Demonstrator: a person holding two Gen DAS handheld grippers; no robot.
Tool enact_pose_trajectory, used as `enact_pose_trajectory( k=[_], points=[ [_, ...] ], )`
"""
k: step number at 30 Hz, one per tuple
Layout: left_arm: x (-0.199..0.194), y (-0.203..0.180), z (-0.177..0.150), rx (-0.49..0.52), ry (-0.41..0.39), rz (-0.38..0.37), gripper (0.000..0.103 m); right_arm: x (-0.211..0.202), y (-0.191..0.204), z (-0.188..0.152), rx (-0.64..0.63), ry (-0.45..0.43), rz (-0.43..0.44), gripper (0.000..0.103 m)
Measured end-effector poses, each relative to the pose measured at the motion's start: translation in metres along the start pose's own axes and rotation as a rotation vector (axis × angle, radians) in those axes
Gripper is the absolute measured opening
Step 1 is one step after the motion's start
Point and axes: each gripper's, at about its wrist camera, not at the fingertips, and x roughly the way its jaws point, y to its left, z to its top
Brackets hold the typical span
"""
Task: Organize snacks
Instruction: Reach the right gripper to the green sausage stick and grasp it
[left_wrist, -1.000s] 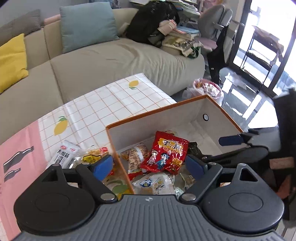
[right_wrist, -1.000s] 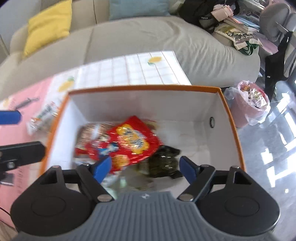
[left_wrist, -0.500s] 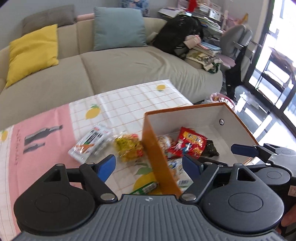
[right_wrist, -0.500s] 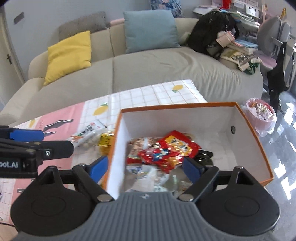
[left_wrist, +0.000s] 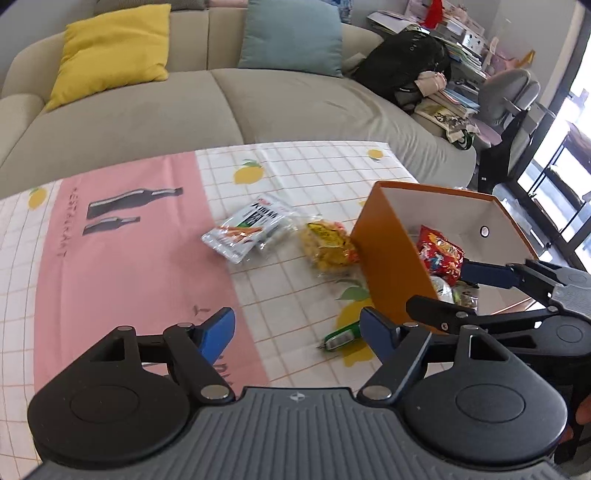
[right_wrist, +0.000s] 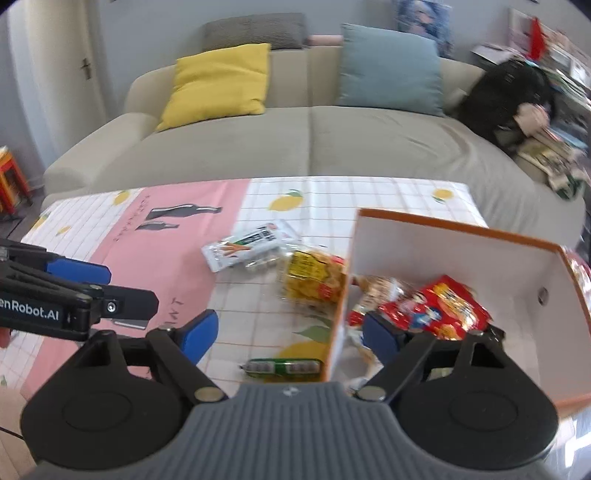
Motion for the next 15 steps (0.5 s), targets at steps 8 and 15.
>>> enact_pose_trajectory(
  k=[8,15],
  points=[
    [0.012,0.023,-0.009,0.053,0.044,-0.044,0.088,0.032,0.021,0.014,-0.262,0.077,0.054,0.064],
    [0.037,0.011,-0.005,0.189,0.103,-0.068,0.085,0.064,0.025,0.029,-0.558,0.24,0.174,0.052]
  ],
)
